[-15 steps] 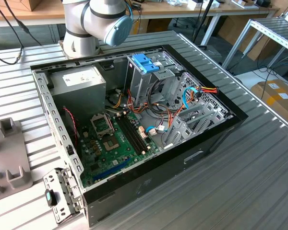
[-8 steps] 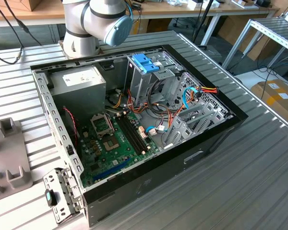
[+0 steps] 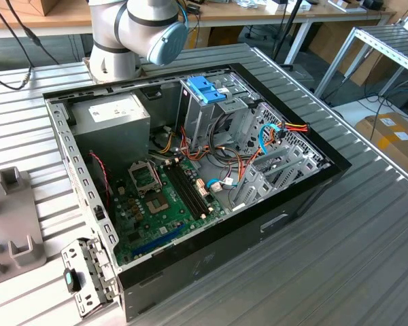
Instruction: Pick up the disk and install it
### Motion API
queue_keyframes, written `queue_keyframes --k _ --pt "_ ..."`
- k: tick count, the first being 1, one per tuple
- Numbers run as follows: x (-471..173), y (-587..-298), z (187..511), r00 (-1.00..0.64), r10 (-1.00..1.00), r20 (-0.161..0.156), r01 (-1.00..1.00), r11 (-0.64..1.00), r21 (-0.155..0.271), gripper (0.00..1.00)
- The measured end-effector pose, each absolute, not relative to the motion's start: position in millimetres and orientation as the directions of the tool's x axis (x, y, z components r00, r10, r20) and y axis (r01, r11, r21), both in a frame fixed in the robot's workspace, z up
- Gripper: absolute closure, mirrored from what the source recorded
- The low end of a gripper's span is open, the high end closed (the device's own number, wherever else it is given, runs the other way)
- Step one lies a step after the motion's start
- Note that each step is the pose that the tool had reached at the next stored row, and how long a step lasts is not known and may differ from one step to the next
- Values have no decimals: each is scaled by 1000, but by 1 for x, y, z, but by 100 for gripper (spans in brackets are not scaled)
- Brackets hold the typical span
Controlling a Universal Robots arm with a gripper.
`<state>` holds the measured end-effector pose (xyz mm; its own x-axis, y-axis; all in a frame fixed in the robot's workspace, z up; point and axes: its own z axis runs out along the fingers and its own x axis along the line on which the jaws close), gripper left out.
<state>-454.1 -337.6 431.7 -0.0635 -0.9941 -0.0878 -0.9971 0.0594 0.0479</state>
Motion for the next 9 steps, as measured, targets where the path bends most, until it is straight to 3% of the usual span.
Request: queue_keyframes --k 9 --pt "-454 -338 438 -63 -994 -88 -997 59 48 63"
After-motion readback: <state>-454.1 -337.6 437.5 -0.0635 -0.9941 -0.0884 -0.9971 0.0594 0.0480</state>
